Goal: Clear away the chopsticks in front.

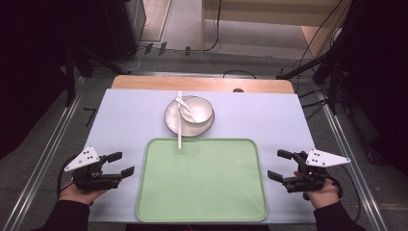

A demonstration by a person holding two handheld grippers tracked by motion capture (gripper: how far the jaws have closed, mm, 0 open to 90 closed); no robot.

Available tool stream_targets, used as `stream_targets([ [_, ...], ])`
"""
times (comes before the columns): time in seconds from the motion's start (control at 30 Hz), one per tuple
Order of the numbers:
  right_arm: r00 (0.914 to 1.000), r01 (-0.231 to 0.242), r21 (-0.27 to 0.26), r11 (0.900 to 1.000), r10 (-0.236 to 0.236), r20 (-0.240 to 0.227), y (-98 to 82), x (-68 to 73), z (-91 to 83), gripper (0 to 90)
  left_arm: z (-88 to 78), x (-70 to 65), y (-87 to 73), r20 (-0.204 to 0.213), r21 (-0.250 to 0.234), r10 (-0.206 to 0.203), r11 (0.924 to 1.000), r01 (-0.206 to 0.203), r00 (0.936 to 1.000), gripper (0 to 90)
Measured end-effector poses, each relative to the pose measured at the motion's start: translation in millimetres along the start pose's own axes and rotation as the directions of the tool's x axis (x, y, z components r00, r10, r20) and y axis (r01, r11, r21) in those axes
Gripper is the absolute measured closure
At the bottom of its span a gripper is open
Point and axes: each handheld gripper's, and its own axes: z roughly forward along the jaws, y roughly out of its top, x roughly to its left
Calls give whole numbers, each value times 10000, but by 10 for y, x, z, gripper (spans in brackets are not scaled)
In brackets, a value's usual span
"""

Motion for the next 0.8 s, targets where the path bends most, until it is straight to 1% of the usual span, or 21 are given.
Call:
stream_targets([
  [0.2, 10000, 11, 24, 10000, -11, -4, 0, 0, 2, 142, -6, 0, 4, -86, 80, 64, 9999, -63, 9999, 266],
  [0.3, 10000, -8, 41, 10000, 8, -18, 1, 0, 5, 142, -5, 1, 7, -77, 120, -20, 9999, 21, 10000, 268],
  [0.33, 10000, 14, 22, 10000, -14, -30, 1, -2, 8, 142, -5, 1, 8, -167, 208, -46, 9998, 49, 9999, 270],
  [0.37, 10000, 14, 22, 10000, -14, -30, 1, -2, 8, 142, -5, 1, 8, -167, 208, -46, 9998, 49, 9999, 276],
  [0.4, 10000, -1, 28, 10000, 1, -28, 1, -1, 10, 142, -9, -4, 11, -272, 237, -107, 9997, 113, 9996, 294],
  [0.43, 10000, -1, 38, 10000, 1, -27, 1, -1, 10, 142, -15, -4, 12, -299, 214, -83, 9997, 89, 9995, 302],
  [0.47, 10000, -1, 38, 10000, 1, -27, 1, -1, 10, 142, -19, -2, 13, -216, 150, -92, 9998, 95, 9997, 302],
  [0.63, 10000, -5, 55, 10000, 5, -19, -1, -1, 7, 142, -6, -7, 14, -143, 254, -36, 9997, 40, 9999, 296],
  [0.73, 10000, 20, 50, 10000, -19, -29, 0, -1, 9, 142, -10, -6, 13, -167, 254, -49, 9997, 53, 9998, 294],
  [0.8, 10000, 71, 77, 9999, -70, -66, 4, 7, 10, 142, -12, 7, 9, -206, 206, -134, 9997, 138, 9997, 294],
])
